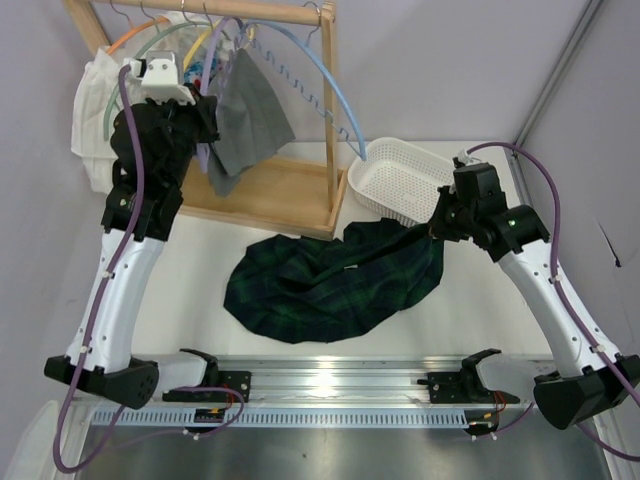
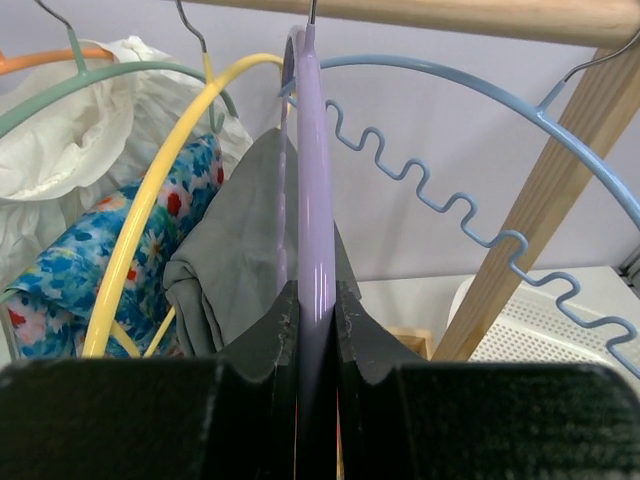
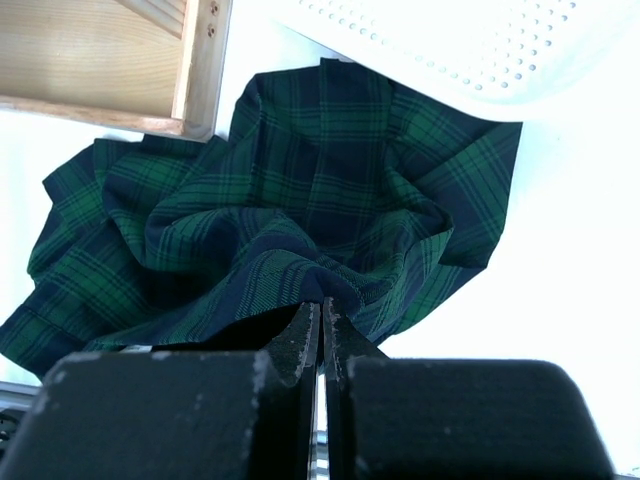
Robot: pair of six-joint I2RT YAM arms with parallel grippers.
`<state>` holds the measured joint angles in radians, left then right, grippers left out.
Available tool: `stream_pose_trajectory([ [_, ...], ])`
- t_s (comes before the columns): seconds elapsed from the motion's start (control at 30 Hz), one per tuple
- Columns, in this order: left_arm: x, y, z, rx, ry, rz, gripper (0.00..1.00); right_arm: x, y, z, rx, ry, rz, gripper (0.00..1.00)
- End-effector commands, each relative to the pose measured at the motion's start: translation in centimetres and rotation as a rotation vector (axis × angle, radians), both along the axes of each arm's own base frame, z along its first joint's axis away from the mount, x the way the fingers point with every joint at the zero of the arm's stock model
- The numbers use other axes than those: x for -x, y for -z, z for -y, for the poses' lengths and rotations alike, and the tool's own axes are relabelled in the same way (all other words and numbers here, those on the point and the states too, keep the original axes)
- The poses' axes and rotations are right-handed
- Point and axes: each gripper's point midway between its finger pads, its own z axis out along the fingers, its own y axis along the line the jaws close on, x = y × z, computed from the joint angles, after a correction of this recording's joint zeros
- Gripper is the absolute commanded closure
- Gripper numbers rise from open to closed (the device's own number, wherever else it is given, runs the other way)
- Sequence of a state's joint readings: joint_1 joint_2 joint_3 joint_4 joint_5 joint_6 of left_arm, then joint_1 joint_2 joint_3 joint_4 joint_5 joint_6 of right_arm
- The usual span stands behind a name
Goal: Place the skirt on the hanger
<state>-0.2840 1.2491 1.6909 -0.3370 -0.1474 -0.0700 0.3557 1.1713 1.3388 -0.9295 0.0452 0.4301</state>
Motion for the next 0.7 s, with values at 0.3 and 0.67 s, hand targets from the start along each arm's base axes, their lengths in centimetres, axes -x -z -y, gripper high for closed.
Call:
stream_pose_trajectory([
  [0.3, -3.2, -1.7, 2.3, 0.104, 0.142, 0.086, 1.00, 0.0, -1.8, 0.6, -0.014, 0.037, 0.076, 1.00],
  [0.67, 3.5, -3.3, 2.5, 0.042, 0.244, 0.113, 1.00, -0.8, -1.9, 0.8, -0.010, 0.060, 0.094, 1.00],
])
